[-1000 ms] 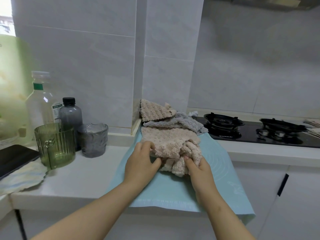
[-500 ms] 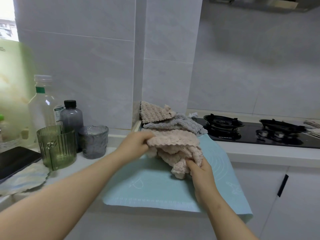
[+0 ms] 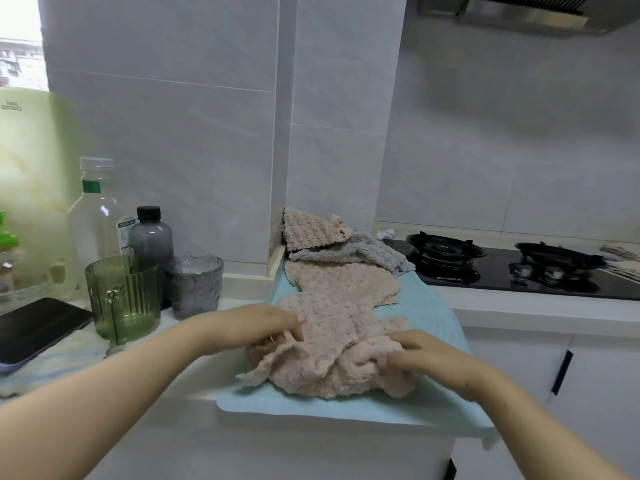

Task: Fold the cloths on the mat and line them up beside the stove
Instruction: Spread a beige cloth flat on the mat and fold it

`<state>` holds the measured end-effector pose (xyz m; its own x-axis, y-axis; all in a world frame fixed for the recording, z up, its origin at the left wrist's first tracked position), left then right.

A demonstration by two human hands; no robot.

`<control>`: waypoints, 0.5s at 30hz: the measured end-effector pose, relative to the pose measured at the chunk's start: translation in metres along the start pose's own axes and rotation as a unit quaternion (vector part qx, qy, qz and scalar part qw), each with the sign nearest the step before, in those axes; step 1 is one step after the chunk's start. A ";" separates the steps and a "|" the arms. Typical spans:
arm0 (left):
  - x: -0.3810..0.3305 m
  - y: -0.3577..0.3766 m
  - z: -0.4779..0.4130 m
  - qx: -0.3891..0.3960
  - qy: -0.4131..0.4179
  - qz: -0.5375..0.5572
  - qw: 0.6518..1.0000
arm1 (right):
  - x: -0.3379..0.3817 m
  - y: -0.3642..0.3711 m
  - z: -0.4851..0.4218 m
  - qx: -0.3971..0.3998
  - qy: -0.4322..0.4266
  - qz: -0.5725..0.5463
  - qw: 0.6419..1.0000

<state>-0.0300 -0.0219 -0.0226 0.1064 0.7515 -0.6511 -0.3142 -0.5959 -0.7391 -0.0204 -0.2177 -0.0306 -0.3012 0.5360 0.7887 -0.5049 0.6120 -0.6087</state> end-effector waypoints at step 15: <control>0.049 -0.033 -0.070 -0.267 -0.177 -0.232 0.918 | -0.040 -0.031 -0.072 -0.249 0.122 0.302 0.912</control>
<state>0.0514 0.0144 -0.0424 -0.2320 0.9480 -0.2179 0.2051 -0.1713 -0.9636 0.0652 -0.2164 -0.0494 -0.1821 0.9396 0.2899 0.1424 0.3169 -0.9377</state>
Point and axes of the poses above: each hand's wrist, its own z-axis away from the middle knuckle, its own y-axis out of the palm, x = y × z, the point moved 9 cm from there along -z, towards the middle knuckle, and after that the axes turned 2 degrees about x, right-handed, at the moved point
